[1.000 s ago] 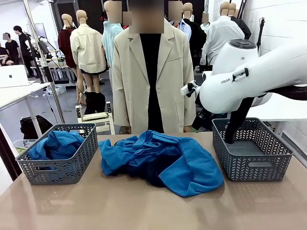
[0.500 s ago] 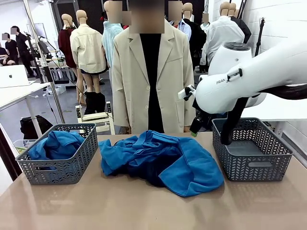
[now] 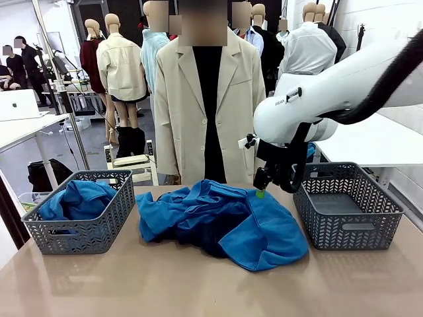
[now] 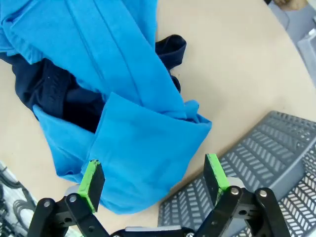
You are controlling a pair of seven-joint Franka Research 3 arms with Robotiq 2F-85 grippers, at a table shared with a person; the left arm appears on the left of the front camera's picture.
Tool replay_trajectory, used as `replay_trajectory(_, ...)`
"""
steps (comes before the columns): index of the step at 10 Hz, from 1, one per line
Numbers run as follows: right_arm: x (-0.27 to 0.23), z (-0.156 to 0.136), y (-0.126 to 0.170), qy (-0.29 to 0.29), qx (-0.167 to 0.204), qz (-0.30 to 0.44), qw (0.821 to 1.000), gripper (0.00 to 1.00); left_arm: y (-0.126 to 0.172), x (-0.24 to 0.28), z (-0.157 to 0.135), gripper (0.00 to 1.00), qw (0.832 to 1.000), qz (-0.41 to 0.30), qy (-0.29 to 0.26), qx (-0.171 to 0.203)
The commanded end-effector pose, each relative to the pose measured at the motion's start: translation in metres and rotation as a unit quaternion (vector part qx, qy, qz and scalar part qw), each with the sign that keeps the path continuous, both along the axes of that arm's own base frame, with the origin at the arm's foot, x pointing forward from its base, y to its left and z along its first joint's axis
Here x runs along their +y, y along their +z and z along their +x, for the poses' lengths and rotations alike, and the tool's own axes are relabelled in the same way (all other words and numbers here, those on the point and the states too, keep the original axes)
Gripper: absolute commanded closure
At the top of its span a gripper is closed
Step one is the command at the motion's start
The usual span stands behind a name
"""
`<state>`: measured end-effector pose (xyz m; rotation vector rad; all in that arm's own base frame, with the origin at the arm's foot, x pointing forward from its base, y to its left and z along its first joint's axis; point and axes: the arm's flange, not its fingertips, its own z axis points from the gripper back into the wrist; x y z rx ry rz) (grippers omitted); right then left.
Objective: Sort the tops and bottoms.
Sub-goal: Lift clothes from the center of the table with your right hand.
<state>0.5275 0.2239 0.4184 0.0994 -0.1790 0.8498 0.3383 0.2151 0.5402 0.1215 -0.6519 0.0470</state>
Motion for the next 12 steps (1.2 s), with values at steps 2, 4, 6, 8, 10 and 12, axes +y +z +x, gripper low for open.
replay_trajectory(2,0.002,0.021,-0.015,0.008,0.049,0.011,0.999,0.00,0.001,0.002,0.000,0.00,1.000,0.008,-0.004,0.005)
replay_trajectory(4,0.007,0.024,-0.033,0.014,0.061,-0.001,0.998,0.00,0.001,0.002,0.000,0.00,1.000,0.008,-0.004,0.005)
replay_trajectory(6,0.011,0.020,-0.046,0.009,0.062,-0.013,0.998,0.00,0.001,0.002,0.000,0.00,1.000,0.008,-0.004,0.005)
replay_trajectory(8,0.012,0.015,-0.052,0.003,0.057,-0.014,0.998,0.00,0.001,0.002,0.000,0.00,1.000,0.008,-0.004,0.005)
replay_trajectory(10,0.012,0.010,-0.052,0.008,0.044,-0.014,0.999,0.18,0.001,0.002,0.000,0.00,1.000,0.008,-0.004,0.005)
replay_trajectory(12,0.013,0.008,-0.049,0.006,0.042,-0.021,0.999,0.57,0.001,0.002,0.000,0.00,1.000,0.008,-0.004,0.005)
